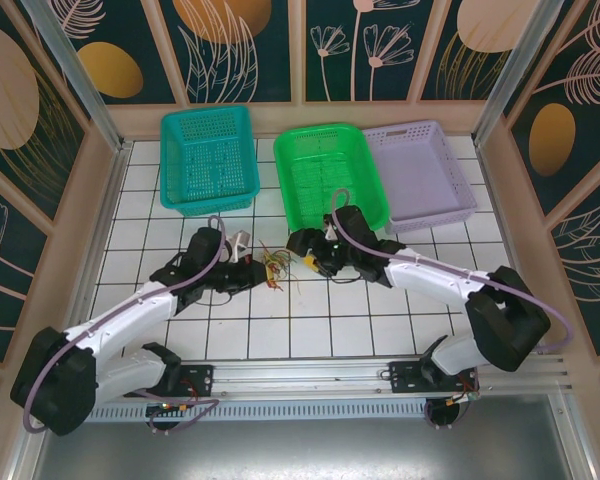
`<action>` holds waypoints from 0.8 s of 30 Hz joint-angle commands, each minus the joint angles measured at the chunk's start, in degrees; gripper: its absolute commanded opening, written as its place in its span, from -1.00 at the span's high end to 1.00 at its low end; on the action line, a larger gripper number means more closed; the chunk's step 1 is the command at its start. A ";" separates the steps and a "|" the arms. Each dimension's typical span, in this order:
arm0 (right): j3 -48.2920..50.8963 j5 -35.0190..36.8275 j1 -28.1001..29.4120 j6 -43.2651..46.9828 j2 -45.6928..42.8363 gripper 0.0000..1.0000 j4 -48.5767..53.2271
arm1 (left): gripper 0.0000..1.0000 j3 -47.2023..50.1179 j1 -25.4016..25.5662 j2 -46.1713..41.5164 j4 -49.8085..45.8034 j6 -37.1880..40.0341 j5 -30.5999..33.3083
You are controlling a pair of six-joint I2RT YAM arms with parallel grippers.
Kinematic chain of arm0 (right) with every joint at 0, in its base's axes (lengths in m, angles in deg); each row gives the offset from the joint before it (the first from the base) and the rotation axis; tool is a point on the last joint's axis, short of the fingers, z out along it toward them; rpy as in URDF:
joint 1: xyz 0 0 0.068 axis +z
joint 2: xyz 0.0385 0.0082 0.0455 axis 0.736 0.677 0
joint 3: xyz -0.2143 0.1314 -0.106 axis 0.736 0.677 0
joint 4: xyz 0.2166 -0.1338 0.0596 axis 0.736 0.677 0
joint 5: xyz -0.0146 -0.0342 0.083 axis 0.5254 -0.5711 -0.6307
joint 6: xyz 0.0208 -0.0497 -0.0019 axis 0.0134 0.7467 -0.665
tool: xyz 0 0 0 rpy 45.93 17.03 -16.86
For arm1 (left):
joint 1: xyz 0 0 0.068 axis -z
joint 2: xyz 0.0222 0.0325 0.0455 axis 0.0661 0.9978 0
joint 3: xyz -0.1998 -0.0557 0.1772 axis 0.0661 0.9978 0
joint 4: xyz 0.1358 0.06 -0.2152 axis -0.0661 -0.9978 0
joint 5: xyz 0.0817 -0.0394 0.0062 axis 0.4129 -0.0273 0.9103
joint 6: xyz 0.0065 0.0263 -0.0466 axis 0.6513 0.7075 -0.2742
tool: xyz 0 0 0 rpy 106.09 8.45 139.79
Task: Untangle the cables
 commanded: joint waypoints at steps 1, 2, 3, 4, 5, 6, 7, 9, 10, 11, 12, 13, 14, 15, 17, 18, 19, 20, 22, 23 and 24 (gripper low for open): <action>0.70 -3.25 1.15 -4.69 1.45 -0.45 -6.67 | 1.00 -3.78 1.63 2.41 4.46 -0.55 -0.52; 0.66 -3.30 1.36 -5.60 1.73 -0.46 -6.13 | 1.00 -4.54 1.91 3.12 4.26 -0.33 -0.09; 0.87 -3.33 1.53 -6.49 1.87 -0.48 -5.75 | 1.00 -5.18 2.10 3.57 4.33 -0.19 0.15; 1.39 -3.27 1.63 -7.97 1.79 -0.49 -5.67 | 1.00 -5.79 2.22 3.93 4.62 -0.14 0.24; 2.25 -3.26 1.63 -10.03 1.44 -0.52 -5.84 | 1.00 -6.36 2.43 4.28 4.65 -0.15 0.47; 3.31 -3.19 1.63 -12.23 1.14 -0.54 -6.54 | 1.00 -6.77 2.56 4.61 4.65 -0.10 0.50; 4.70 -3.27 1.63 -14.95 0.63 -0.56 -8.12 | 1.00 -7.33 2.80 5.04 4.61 0.01 0.51; 6.04 -2.59 1.55 -19.80 -0.43 -0.59 -9.74 | 1.00 -7.87 3.56 5.77 4.48 0.43 0.51; 5.98 -2.04 1.41 -22.08 -0.87 -0.61 -9.52 | 1.00 -8.13 4.11 6.25 4.30 0.73 0.64; 5.79 -1.30 1.36 -24.65 -1.11 -0.61 -8.97 | 1.00 -8.32 4.80 6.65 4.17 1.18 0.88; 5.49 -0.52 1.28 -27.23 -1.33 -0.62 -8.06 | 1.00 -8.58 5.37 6.90 3.97 1.59 1.29; 5.27 0.66 1.28 -30.36 -1.67 -0.63 -7.78 | 1.00 -8.84 6.13 7.03 3.78 2.08 2.07; 5.27 2.26 1.38 -33.21 -2.18 -0.63 -8.29 | 1.00 -8.94 6.72 7.12 3.77 2.39 2.73; 5.22 3.74 1.62 -35.36 -2.73 -0.63 -8.81 | 1.00 -8.95 7.12 7.05 3.77 2.62 3.40; 4.51 7.68 2.10 -39.72 -4.09 -0.63 -6.56 | 1.00 -8.95 7.84 6.58 3.77 3.25 4.92; 4.24 9.22 2.24 -41.32 -4.67 -0.63 -5.52 | 1.00 -8.90 8.20 6.32 3.79 3.65 5.51; 4.09 10.52 2.41 -42.74 -5.31 -0.63 -4.66 | 1.00 -9.08 8.45 5.88 3.77 4.04 6.14; 3.91 11.48 2.48 -44.07 -5.62 -0.63 -3.91 | 1.00 -9.11 8.71 5.57 3.77 4.41 6.60; 3.97 11.78 2.51 -46.08 -5.47 -0.62 -4.40 | 1.00 -9.36 8.99 5.28 3.77 5.13 6.90; 3.86 11.76 2.51 -46.80 -5.21 -0.60 -4.55 | 1.00 -9.68 9.22 5.23 3.62 5.75 6.97; 3.51 11.84 2.51 -47.13 -5.03 -0.57 -4.20 | 1.00 -9.89 9.43 5.19 3.28 6.21 7.21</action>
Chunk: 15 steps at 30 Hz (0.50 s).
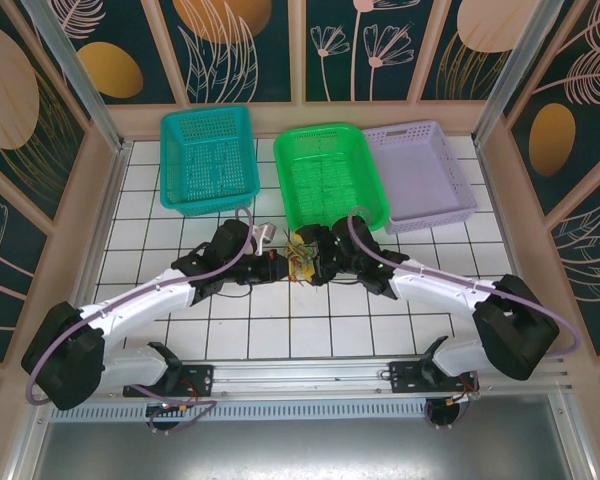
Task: Untangle the cables
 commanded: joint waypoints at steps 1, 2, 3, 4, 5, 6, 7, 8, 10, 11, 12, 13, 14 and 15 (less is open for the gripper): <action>-2.21 3.39 0.54 -6.47 -0.47 -0.52 2.59 | 1.00 -2.43 1.02 -1.23 0.67 3.41 1.30; -2.87 3.64 0.56 -6.16 -0.38 -0.47 4.14 | 1.00 -2.55 1.29 -1.31 0.35 3.95 1.38; -3.10 4.08 0.54 -5.84 -0.37 -0.44 5.27 | 1.00 -2.69 1.50 -1.45 0.13 4.46 1.64; -3.17 4.39 0.48 -5.73 -0.52 -0.37 6.21 | 1.00 -2.91 1.76 -1.67 -0.22 5.13 1.82; -3.04 4.84 0.47 -5.73 -0.79 -0.30 6.66 | 1.00 -3.20 2.07 -1.96 -0.64 5.93 2.00; -2.85 5.18 0.32 -5.48 -0.96 -0.23 7.14 | 1.00 -3.49 2.39 -2.19 -1.14 6.68 2.26; -2.79 5.51 0.09 -4.81 -1.20 -0.16 8.27 | 1.00 -3.77 2.82 -2.44 -2.05 7.76 2.77; -3.08 5.77 -0.28 -3.99 -1.48 -0.08 9.99 | 1.00 -4.24 3.22 -2.71 -3.29 9.12 3.30; -3.63 6.38 -1.02 -1.40 -2.24 0.17 12.69 | 1.00 -5.08 3.80 -3.03 -6.52 11.80 5.13; -4.03 6.60 -1.57 0.44 -2.62 0.39 14.17 | 1.00 -5.39 3.88 -3.15 -8.12 13.12 5.81; -4.63 6.62 -1.99 2.33 -2.84 0.61 15.53 | 1.00 -5.88 3.89 -3.26 -9.58 14.30 6.43; -5.67 6.38 -2.68 5.11 -2.87 0.83 17.95 | 1.00 -6.38 4.02 -3.49 -11.35 15.91 7.50; -7.03 6.11 -3.40 7.93 -2.68 1.00 20.59 | 1.00 -6.95 4.09 -3.85 -13.12 17.54 8.71; -8.53 6.09 -3.81 11.06 -2.43 1.00 23.15 | 1.00 -7.57 4.13 -3.95 -14.68 19.02 9.70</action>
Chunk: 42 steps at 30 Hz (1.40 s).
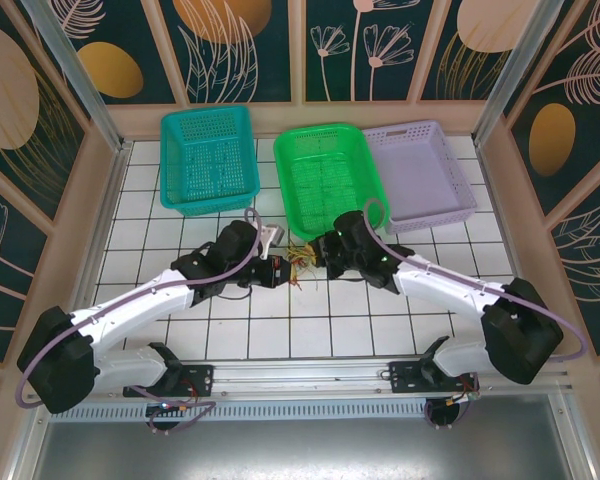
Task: Untangle the cables
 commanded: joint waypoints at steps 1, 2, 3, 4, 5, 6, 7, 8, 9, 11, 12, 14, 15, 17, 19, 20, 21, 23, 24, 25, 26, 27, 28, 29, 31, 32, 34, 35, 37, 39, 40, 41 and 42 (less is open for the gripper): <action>-5.26 2.01 -2.04 11.82 -0.76 1.00 12.24 | 1.00 -3.93 0.23 -2.24 -7.71 8.89 4.92; -6.40 2.47 -2.06 14.52 -0.82 1.00 13.98 | 1.00 -4.80 0.20 -2.08 -9.45 10.56 6.00; -7.35 2.90 -2.08 16.41 -0.84 1.00 15.39 | 1.00 -5.55 0.27 -1.90 -11.07 12.02 7.00; -8.33 3.28 -2.15 18.65 -0.84 1.00 16.99 | 1.00 -6.29 0.26 -1.55 -12.69 13.45 8.19; -9.16 3.57 -2.15 20.42 -0.84 1.00 18.11 | 1.00 -6.85 0.24 -1.37 -13.75 14.66 9.09; -9.59 3.79 -2.15 21.83 -0.92 1.00 18.89 | 1.00 -7.29 0.27 -1.37 -14.27 15.59 9.50; -10.15 4.14 -2.20 23.22 -1.05 1.00 20.07 | 1.00 -7.62 0.32 -1.36 -14.78 16.49 10.02; -10.53 4.49 -2.30 24.32 -1.18 1.00 21.14 | 1.00 -7.96 0.28 -1.36 -15.25 17.43 10.65; -11.02 4.93 -2.54 25.67 -1.40 1.00 22.43 | 1.00 -8.55 0.58 -1.29 -16.22 18.72 11.95; -11.99 5.99 -3.08 27.76 -1.95 1.00 25.02 | 1.00 -9.50 1.58 -0.56 -18.61 21.33 15.17; -12.37 6.33 -3.33 29.00 -2.19 1.00 26.21 | 1.00 -9.98 2.35 0.01 -19.91 22.84 17.13; -13.63 6.71 -3.65 31.82 -2.25 1.00 28.09 | 1.00 -10.39 4.31 1.28 -21.90 25.63 20.40; -14.25 6.85 -3.65 33.44 -2.16 1.00 28.96 | 1.00 -10.48 5.44 1.83 -22.59 26.75 22.33; -14.86 6.07 -3.51 36.16 -1.86 1.00 29.56 | 1.00 -10.32 7.47 2.33 -22.74 28.04 25.79; -15.27 5.62 -3.32 37.77 -1.48 1.00 31.14 | 1.00 -10.22 9.48 2.51 -22.19 28.81 29.22; -14.86 5.10 -3.30 38.11 -1.60 1.00 31.10 | 1.00 -10.15 10.16 2.51 -21.79 28.77 30.80; -13.94 4.01 -3.38 38.04 -1.94 1.00 30.34 | 0.93 -10.16 10.46 2.36 -21.24 28.11 31.36; -11.41 1.06 -3.57 36.19 -2.92 1.00 27.13 | 0.30 -10.01 10.45 1.39 -19.02 24.74 30.36; -9.91 -0.34 -3.65 34.32 -3.63 1.00 25.04 | 0.08 -9.70 10.41 0.47 -16.78 21.40 28.94; -8.61 -1.50 -3.66 32.61 -4.22 1.00 22.98 | -0.08 -9.17 10.39 -0.53 -14.82 18.02 26.57; -6.96 -2.83 -3.93 30.01 -4.94 1.00 20.35 | -0.22 -8.05 10.38 -1.91 -11.45 13.20 23.41; -5.15 -4.38 -4.44 27.40 -5.63 1.00 17.59 | -0.35 -6.67 10.38 -3.28 -7.88 8.32 21.51; -3.94 -5.55 -4.94 25.25 -6.43 1.00 15.26 | -0.47 -5.42 10.37 -4.88 -5.20 2.45 21.25; -2.53 -6.50 -5.65 22.74 -7.19 1.00 13.08 | -0.62 -3.76 10.30 -6.78 -2.13 -4.03 21.54; 0.15 -7.61 -6.88 18.46 -9.06 1.00 9.50 | -0.76 -0.31 9.98 -10.33 3.41 -17.83 21.94; 1.39 -7.79 -7.46 16.19 -10.15 1.00 7.52 | -0.77 1.23 9.58 -11.89 5.78 -25.07 22.33; 3.90 -8.25 -8.37 13.03 -11.65 1.00 2.78 | -0.76 3.73 9.12 -14.42 8.53 -37.14 23.81; 4.91 -8.43 -8.63 12.22 -12.17 1.00 -0.08 | -0.74 4.59 8.63 -15.25 8.18 -43.15 24.48; 6.34 -8.42 -8.76 13.64 -12.79 1.00 -6.46 | -0.73 4.90 6.10 -15.40 4.86 -50.98 22.61; 9.18 -8.42 -8.31 15.99 -13.56 1.00 -16.35 | -0.80 5.16 2.63 -15.41 4.26 -56.29 19.84; 10.69 -8.90 -8.18 16.98 -13.79 1.00 -20.70 | -0.81 6.07 1.72 -15.65 5.53 -60.29 18.95; 11.90 -9.30 -8.09 18.29 -13.80 1.00 -24.70 | -0.81 8.12 1.28 -16.25 9.55 -65.42 18.26; 12.68 -9.57 -8.00 19.53 -13.84 1.00 -26.75 | -0.84 10.93 1.31 -16.68 15.89 -70.93 17.98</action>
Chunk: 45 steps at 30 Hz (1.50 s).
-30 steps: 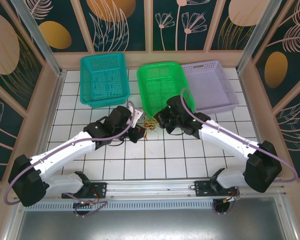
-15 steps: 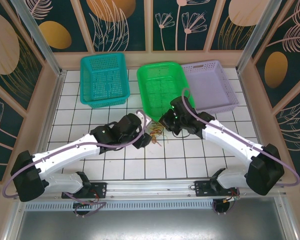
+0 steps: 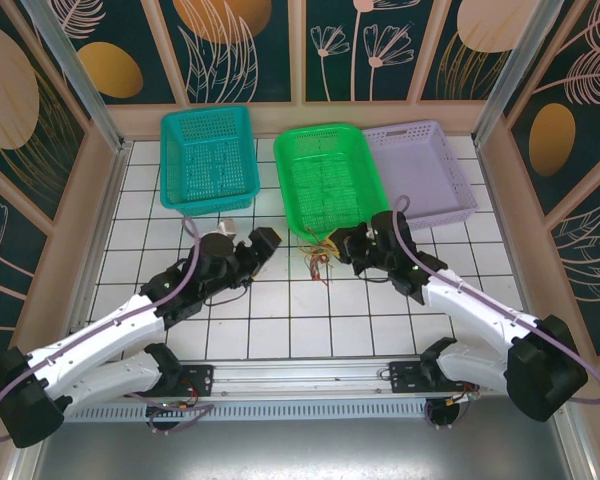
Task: Untangle the cables
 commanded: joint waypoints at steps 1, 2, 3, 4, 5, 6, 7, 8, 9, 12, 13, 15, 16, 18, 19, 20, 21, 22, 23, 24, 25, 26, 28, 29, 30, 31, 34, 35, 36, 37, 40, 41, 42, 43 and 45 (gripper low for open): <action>3.42 -2.00 0.56 3.34 -1.49 1.00 -18.99 | -0.86 6.63 -0.89 -0.86 14.45 -25.09 -3.68; 4.71 -1.68 0.84 3.90 -1.76 1.00 -22.57 | -0.87 8.28 -0.89 -0.13 18.76 -30.05 -4.47; 6.28 -1.09 1.11 3.45 -1.85 1.00 -25.68 | -0.88 9.14 -0.82 0.69 22.33 -33.26 -5.03; 7.27 -0.55 1.20 2.28 -1.69 1.00 -27.83 | -0.88 8.95 -0.77 1.45 24.33 -34.92 -5.36; 8.87 0.26 1.33 0.08 -1.30 1.00 -31.13 | -0.89 8.27 -0.71 2.25 25.17 -36.29 -5.85; 10.49 1.30 1.63 -2.16 -0.68 1.00 -36.16 | -0.91 7.37 -0.54 3.04 25.70 -37.86 -6.29; 11.50 2.53 2.14 -4.33 0.13 1.00 -39.46 | -0.97 6.51 -0.19 3.69 25.47 -39.29 -6.75; 11.92 3.38 2.50 -6.37 1.30 1.00 -42.42 | -0.97 5.81 0.34 4.34 25.27 -40.76 -6.99; 11.83 3.78 2.88 -7.77 2.63 1.00 -44.74 | -0.97 5.35 1.07 4.98 25.50 -42.45 -6.81; 9.35 4.39 4.37 -9.74 5.10 1.00 -45.56 | -0.97 4.73 3.00 7.12 28.34 -46.29 -5.39; 8.64 4.84 4.99 -10.44 5.80 1.00 -45.72 | -0.97 4.19 3.40 8.03 28.70 -47.06 -5.57; 7.90 6.27 6.17 -12.18 6.81 1.00 -46.55 | -0.97 3.17 4.14 9.37 27.97 -47.84 -5.69; 7.76 7.19 6.66 -12.94 7.27 1.00 -47.41 | -0.97 2.58 4.49 9.74 26.89 -47.99 -5.78; 7.30 8.76 7.50 -14.40 7.86 1.00 -48.28 | -0.97 1.87 5.27 9.74 24.28 -48.74 -4.82; 7.07 9.40 7.82 -14.57 7.99 1.00 -48.54 | -0.97 1.77 5.28 9.60 23.60 -49.07 -4.43; 6.80 10.18 8.09 -14.62 7.96 1.00 -48.45 | -0.97 1.67 5.30 9.28 22.74 -49.63 -4.06; 6.52 10.66 8.24 -14.64 7.72 1.00 -47.64 | -0.97 1.55 5.32 8.70 21.58 -50.10 -3.46; 6.40 11.31 8.33 -14.77 7.49 1.00 -47.14 | -0.97 1.29 5.28 8.07 20.05 -50.40 -2.87; 6.29 11.67 8.50 -14.83 7.42 1.00 -47.06 | -0.97 1.12 5.38 7.33 18.31 -51.04 -1.93; 5.94 11.48 8.48 -15.18 7.49 1.00 -46.67 | -0.97 1.20 5.47 6.76 17.90 -51.53 -0.67; 5.64 11.33 8.63 -15.37 7.66 1.00 -46.34 | -0.97 1.44 5.50 6.60 18.77 -52.14 0.46; 5.52 11.40 8.97 -15.50 7.93 1.00 -46.43 | -0.97 1.66 5.44 6.77 20.07 -53.16 1.29; 5.19 11.56 9.91 -16.16 8.80 1.00 -46.78 | -0.94 1.20 5.45 8.02 21.74 -53.89 2.71; 5.17 11.58 10.45 -16.59 9.49 1.00 -47.29 | -0.90 0.98 5.51 9.04 22.64 -54.40 3.08; 5.08 11.59 11.05 -17.23 10.23 1.00 -48.00 | -0.83 0.98 5.46 10.06 24.05 -54.69 3.65; 5.08 11.54 11.50 -17.83 10.92 1.00 -48.40 | -0.71 0.93 5.44 10.79 25.11 -54.71 4.41; 4.84 11.20 12.74 -18.84 11.94 1.00 -48.49 | -0.04 2.02 5.51 10.82 25.88 -55.10 9.10; 4.90 10.91 12.88 -18.97 11.87 1.00 -47.74 | 0.20 2.50 5.44 9.72 24.54 -54.90 11.65; 5.00 10.65 12.99 -18.90 11.29 1.00 -46.61 | 0.40 2.65 5.49 8.19 21.74 -54.37 14.02; 4.86 10.26 12.90 -18.64 10.69 1.00 -44.91 | 0.56 2.61 5.41 6.56 18.83 -53.56 15.65; 2.45 6.31 11.73 -16.30 7.89 1.00 -32.01 | 1.00 2.65 4.42 2.21 10.19 -47.50 19.10; 0.89 4.33 11.22 -14.93 7.27 1.00 -26.62 | 1.00 2.45 3.32 1.33 8.21 -43.26 18.39; -1.09 1.71 10.62 -13.47 7.09 1.00 -20.83 | 1.00 2.19 1.95 1.04 7.18 -38.18 17.06; -3.08 -0.73 10.03 -12.15 7.36 1.00 -15.42 | 1.00 1.91 0.45 1.31 7.32 -32.30 14.95; -9.58 -6.47 8.39 -7.18 9.19 1.00 1.02 | 1.00 -0.32 -2.42 2.62 5.75 -17.01 10.22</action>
